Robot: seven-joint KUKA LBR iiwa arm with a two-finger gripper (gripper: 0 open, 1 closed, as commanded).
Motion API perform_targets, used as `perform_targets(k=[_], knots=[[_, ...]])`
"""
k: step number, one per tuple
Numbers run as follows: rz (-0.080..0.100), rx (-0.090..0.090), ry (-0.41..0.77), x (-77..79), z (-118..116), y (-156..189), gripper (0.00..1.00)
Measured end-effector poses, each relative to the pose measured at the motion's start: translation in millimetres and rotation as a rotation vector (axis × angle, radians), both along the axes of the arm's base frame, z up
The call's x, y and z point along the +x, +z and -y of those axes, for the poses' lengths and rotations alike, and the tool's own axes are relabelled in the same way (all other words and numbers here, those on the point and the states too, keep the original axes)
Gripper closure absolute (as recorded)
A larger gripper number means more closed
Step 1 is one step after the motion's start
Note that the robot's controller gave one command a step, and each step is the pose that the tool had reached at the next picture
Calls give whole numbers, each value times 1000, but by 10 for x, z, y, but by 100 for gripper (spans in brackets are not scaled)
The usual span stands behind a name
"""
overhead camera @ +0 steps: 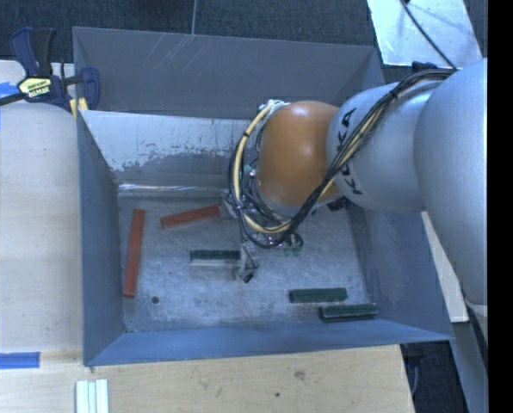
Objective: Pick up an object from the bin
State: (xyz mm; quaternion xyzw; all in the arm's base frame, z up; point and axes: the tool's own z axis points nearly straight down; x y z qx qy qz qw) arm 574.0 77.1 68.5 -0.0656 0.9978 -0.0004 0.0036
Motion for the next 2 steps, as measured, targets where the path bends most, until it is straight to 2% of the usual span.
perform_targets(k=[1, 2], knots=[[0, 2, 3, -12, -44, 27, 100], [7, 0, 44, 304, 159, 1460, 100]])
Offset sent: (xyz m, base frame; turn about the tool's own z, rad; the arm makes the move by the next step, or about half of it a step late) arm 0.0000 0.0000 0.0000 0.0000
